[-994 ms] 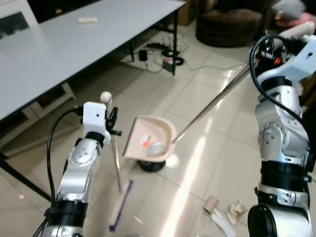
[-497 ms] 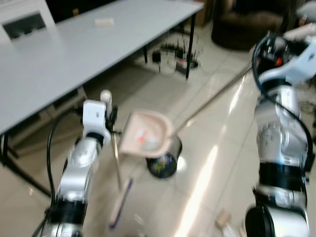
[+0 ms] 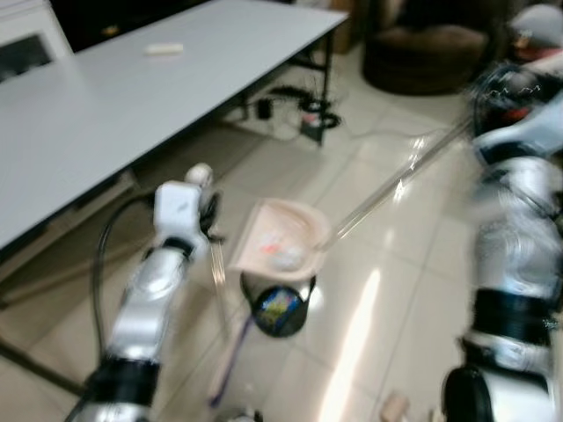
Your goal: Sweep floor
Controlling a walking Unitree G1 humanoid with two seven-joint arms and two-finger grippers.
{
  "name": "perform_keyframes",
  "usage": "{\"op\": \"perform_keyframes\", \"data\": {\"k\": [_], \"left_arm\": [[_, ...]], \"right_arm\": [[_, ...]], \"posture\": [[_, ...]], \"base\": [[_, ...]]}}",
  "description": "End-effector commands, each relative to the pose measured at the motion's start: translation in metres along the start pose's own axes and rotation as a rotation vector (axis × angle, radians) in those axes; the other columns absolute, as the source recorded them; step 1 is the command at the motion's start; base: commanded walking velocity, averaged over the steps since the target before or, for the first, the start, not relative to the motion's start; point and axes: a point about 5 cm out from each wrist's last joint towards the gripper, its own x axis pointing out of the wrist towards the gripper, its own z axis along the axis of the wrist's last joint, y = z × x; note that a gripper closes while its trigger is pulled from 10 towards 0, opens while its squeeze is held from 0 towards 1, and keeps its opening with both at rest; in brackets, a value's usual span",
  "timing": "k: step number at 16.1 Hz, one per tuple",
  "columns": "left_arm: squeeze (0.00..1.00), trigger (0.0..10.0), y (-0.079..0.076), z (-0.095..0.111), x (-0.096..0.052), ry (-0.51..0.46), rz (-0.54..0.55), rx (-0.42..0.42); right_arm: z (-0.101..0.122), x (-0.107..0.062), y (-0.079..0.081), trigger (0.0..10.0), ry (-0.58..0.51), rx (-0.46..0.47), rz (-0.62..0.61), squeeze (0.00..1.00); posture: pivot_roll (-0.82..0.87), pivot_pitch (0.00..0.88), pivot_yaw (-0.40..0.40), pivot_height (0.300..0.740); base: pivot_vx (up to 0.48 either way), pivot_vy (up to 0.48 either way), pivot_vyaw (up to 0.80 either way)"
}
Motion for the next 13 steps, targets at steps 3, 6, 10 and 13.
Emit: {"op": "perform_keyframes", "data": {"k": [3, 6, 10, 13], "left_arm": [[0.00, 10.0, -0.0022, 0.0110, 0.0022, -0.042, -0.005, 0.017], [0.00, 10.0, -0.0009, 0.0096, 0.0017, -0.035, 0.006, 0.023], [0.00, 10.0, -0.0008, 0.0099, 0.0013, -0.036, 0.007, 0.029], [0.00, 10.0, -0.0001, 0.0097, 0.0010, -0.032, 0.021, 0.041]], "right_arm": [[0.0155, 0.0031, 0.0009, 10.0, -0.063, 0.022, 0.010, 0.00], [0.0149, 0.0036, 0.0019, 10.0, -0.062, 0.022, 0.013, 0.00], [0.0148, 0.0036, 0.0025, 10.0, -0.062, 0.025, 0.014, 0.00], [0.0143, 0.0030, 0.0011, 10.0, -0.062, 0.022, 0.009, 0.00]], "posture": [[-0.01, 0.035, 0.051, 0.740], [-0.01, 0.036, 0.050, 0.740], [-0.01, 0.042, 0.053, 0.740], [-0.01, 0.045, 0.053, 0.740]], "base": [[0.431, 0.000, 0.00], [0.403, 0.000, 0.00], [0.351, 0.000, 0.00], [0.105, 0.000, 0.00]]}}
